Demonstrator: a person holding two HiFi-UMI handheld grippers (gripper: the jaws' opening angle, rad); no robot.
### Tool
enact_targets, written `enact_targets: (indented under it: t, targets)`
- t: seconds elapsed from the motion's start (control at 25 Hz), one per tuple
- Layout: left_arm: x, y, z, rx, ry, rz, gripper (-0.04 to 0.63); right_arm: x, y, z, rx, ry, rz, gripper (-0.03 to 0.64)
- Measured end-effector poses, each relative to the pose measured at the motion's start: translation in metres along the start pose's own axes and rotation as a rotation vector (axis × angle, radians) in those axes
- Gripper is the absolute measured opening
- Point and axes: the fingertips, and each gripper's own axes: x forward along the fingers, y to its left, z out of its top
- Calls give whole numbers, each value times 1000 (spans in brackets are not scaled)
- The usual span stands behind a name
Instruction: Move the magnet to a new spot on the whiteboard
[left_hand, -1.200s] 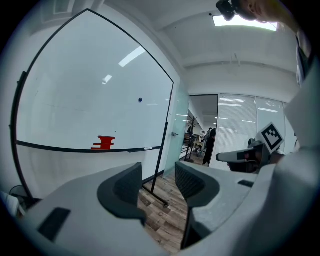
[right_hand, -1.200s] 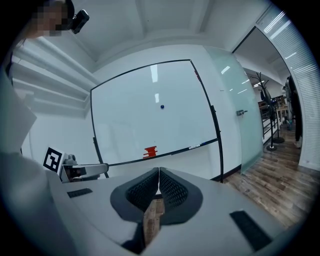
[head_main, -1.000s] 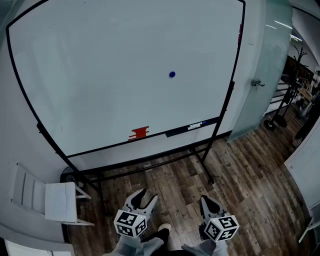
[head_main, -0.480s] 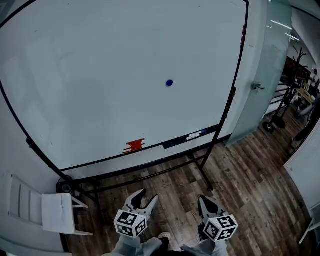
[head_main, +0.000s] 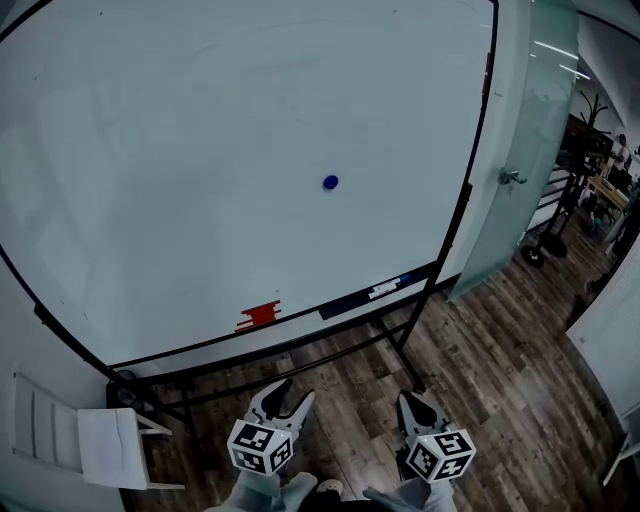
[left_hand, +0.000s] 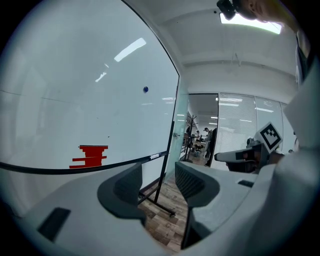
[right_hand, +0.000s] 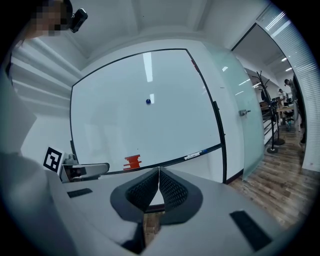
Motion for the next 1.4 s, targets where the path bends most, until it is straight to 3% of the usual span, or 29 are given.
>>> enact_targets:
  t: [0.52, 0.8, 1.08, 1.4]
  targets:
    - [1, 0, -36, -46, 81, -27, 204, -7, -6, -33, 48, 56, -60, 28]
    - [17, -2, -38, -51, 86, -18, 204, -1, -19, -33, 52, 68, -53, 28]
    - [59, 0, -14, -34, 48, 11, 204, 30, -48, -6, 27, 64, -12, 28]
    - [111, 21, 38, 8, -23, 93, 204, 94, -69, 47, -46, 43, 112, 28]
